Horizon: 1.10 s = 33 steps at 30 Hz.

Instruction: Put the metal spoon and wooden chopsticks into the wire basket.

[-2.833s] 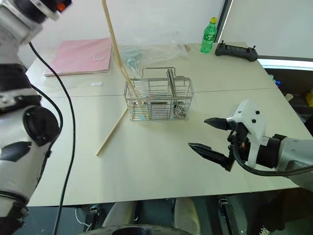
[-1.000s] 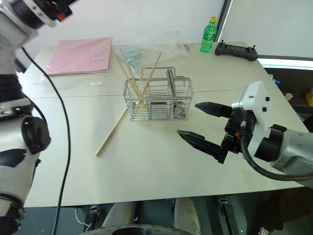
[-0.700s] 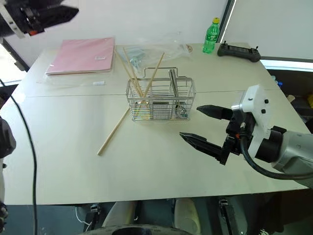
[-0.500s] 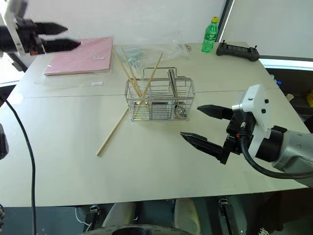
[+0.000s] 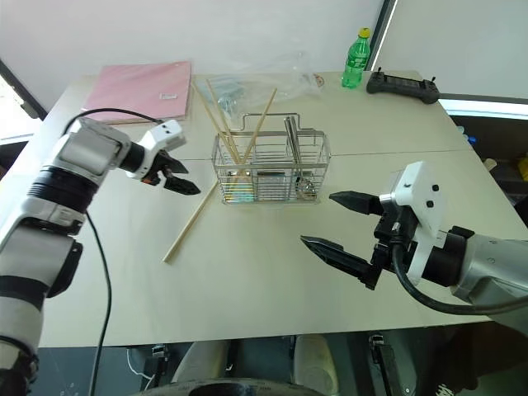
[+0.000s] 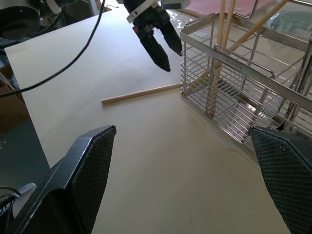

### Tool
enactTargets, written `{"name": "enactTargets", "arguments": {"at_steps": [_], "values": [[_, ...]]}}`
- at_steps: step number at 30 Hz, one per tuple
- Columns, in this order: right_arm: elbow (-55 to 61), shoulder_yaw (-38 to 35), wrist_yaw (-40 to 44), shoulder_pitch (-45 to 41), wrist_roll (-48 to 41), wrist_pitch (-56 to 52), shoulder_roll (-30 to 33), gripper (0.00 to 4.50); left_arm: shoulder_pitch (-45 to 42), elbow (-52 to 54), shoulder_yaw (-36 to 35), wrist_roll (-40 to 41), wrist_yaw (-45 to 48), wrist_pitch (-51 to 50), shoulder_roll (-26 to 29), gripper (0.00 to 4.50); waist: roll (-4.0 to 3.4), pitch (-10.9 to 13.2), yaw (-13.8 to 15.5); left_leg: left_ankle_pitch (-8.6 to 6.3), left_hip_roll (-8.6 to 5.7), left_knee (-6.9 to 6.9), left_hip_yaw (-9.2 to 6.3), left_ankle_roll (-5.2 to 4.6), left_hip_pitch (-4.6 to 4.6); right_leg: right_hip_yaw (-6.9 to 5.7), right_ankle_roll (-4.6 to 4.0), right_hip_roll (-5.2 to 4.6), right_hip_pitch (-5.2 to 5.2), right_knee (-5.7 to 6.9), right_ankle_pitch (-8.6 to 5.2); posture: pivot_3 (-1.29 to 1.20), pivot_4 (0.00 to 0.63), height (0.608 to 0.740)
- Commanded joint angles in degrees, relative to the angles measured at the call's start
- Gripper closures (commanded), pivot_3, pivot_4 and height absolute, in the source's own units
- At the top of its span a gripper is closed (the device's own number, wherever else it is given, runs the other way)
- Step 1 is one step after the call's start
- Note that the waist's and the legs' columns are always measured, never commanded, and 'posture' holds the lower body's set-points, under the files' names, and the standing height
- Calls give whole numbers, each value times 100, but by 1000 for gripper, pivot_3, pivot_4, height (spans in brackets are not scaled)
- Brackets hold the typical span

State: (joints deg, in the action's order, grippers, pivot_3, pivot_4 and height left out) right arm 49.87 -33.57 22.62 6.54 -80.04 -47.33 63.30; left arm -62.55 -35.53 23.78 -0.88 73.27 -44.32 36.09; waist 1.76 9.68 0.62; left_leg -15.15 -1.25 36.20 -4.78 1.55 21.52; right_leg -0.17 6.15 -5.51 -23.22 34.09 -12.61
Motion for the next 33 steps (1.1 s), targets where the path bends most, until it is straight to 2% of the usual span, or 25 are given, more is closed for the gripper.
{"name": "enactTargets", "arguments": {"at_steps": [1, 10, 22, 25, 31, 32, 33], "values": [[112, -120, -17, -5, -21, 137, -32, 0, -53, -111, 11, -199, -415, 29, -304, 202, -3, -1, -3, 0, 1, -2, 1, -1, -4, 0, 1, 1, 0, 3, 0, 0, 150, 722], [194, -212, -143, 107, -87, 174, -93, 0, -441, -1354, -106, -559, -1102, 711, -874, 202, -1, 0, 22, 0, 3, 3, -1, -1, -4, 0, 1, 7, 2, 4, 2, 0, 150, 722], [330, -124, -238, 256, -52, 231, -188, 0, -792, -2278, -257, -685, -1308, 1174, -1269, 202, -1, 0, 21, 0, -2, 3, -1, -1, -4, -1, 20, 3, 4, 3, 11, 0, 150, 722], [356, -47, -309, 242, -47, 287, -213, 0, -833, -2406, -351, -678, -1298, 1205, -1286, 1021, -1, 0, 20, 0, -2, 3, -1, -1, -4, 0, 20, 3, 4, 2, 11, 0, 150, 722], [338, 13, -345, 235, -36, 340, -211, 0, -886, -2537, -460, -694, -1316, 1175, -1296, 4086, -1, 0, 18, 0, -2, 2, -1, -1, -3, -1, 24, 4, 4, 2, 12, 0, 150, 722], [327, 25, -345, 225, -31, 345, -205, 0, -889, -2539, -471, -701, -1314, 1176, -1297, 4470, -1, 0, 20, 0, -2, 2, -1, -1, -4, -1, 24, 4, 4, 2, 12, 0, 150, 722], [318, 37, -344, 215, -26, 349, -201, 0, -888, -2538, -477, -711, -1307, 1191, -1297, 4470, -1, 0, 19, 0, -2, 2, -1, -1, -3, -1, 24, 4, 4, 2, 12, 0, 150, 722]]}}
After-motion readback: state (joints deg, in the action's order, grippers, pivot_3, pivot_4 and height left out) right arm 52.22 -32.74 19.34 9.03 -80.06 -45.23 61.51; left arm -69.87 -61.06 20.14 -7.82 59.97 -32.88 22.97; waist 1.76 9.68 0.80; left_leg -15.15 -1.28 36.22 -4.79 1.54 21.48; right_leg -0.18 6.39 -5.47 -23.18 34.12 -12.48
